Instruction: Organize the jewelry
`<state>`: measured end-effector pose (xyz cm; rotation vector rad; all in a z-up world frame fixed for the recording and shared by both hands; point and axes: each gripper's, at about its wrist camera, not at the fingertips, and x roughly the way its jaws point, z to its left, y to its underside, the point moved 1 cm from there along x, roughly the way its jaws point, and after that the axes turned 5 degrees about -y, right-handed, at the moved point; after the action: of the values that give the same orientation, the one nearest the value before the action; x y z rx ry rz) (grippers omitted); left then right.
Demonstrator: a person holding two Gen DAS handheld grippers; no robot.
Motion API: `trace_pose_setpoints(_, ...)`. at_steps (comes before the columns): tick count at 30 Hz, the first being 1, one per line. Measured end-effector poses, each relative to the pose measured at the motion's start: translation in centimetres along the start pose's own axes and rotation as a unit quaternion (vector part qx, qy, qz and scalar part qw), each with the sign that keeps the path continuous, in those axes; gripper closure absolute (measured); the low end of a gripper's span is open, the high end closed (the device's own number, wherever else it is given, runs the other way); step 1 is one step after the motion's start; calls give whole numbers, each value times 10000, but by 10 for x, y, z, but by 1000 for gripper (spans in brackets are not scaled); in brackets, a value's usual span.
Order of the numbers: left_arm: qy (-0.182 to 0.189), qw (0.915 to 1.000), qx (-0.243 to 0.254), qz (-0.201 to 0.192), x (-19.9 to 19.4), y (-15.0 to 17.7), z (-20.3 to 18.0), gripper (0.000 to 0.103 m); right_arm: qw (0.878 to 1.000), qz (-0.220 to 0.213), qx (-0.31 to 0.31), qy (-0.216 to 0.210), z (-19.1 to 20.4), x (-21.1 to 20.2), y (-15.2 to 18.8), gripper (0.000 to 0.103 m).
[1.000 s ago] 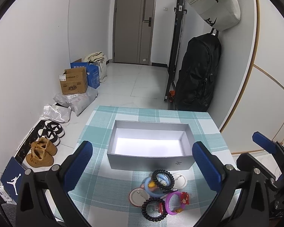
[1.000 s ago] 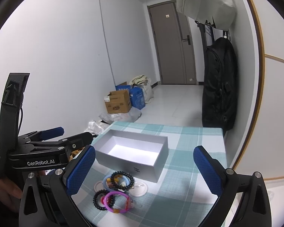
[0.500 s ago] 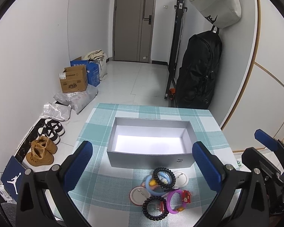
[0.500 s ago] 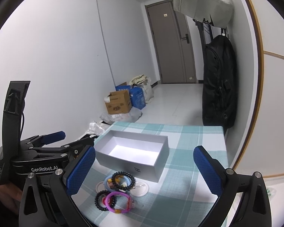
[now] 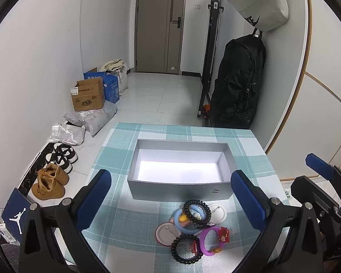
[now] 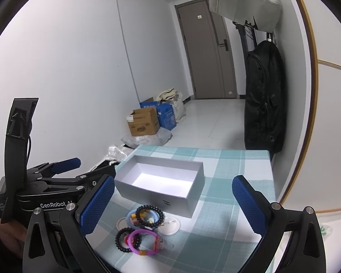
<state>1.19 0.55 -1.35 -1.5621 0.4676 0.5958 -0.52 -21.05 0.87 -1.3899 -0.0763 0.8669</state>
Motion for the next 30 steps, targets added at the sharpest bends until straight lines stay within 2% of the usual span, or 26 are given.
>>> trace_pose_setpoints(20, 71, 9998, 72, 162, 9, 6, -1, 1, 9996, 244, 71, -117, -1, 6, 2, 0)
trace_pose_setpoints(27, 55, 9978, 170, 631, 22, 9, 10, 1, 9960, 826, -69, -329, 5, 25, 14, 0)
trace_pose_setpoints(30, 16, 9953, 26, 970, 30, 11, 21, 1, 9923, 1144, -108, -473, 7, 35, 22, 0)
